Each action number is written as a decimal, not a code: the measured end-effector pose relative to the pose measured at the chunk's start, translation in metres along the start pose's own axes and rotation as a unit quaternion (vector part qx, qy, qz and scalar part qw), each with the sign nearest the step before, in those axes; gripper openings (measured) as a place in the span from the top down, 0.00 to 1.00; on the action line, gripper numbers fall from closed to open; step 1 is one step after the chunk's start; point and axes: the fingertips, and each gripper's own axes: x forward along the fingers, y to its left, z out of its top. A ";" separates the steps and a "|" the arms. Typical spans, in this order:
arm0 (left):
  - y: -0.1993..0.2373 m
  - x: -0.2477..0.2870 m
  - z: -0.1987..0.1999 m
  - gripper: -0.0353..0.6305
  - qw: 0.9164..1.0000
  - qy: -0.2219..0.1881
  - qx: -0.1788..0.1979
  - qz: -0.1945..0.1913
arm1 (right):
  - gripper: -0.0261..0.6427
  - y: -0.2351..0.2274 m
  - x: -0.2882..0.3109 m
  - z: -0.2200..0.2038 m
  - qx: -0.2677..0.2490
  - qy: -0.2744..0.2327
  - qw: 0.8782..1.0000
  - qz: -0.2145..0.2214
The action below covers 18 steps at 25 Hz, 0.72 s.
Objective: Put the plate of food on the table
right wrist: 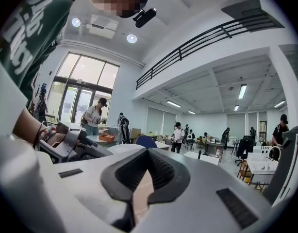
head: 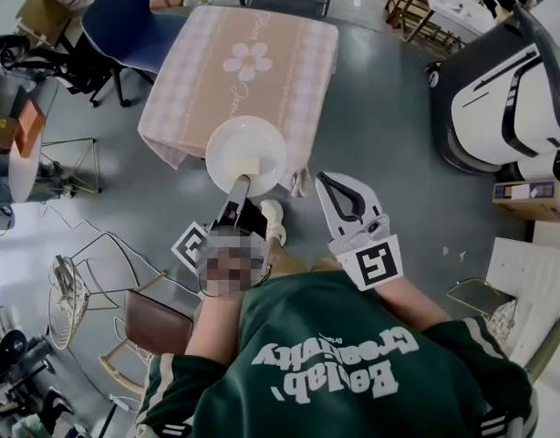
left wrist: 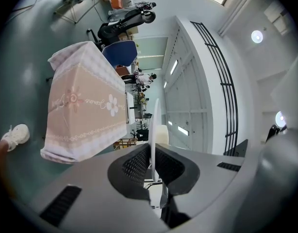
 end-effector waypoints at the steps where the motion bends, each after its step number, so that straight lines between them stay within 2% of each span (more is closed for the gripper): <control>1: 0.000 0.002 0.003 0.91 1.000 0.000 0.001 -0.002 | 0.94 -0.001 0.003 0.001 0.000 0.000 1.000 0.000; 12: 0.006 0.026 0.032 0.91 1.000 0.003 -0.022 0.006 | 0.94 -0.008 0.047 0.004 -0.002 0.009 1.000 0.005; 18: 0.006 0.054 0.055 0.91 1.000 0.014 -0.019 0.009 | 0.94 -0.024 0.080 0.011 -0.005 0.009 1.000 -0.004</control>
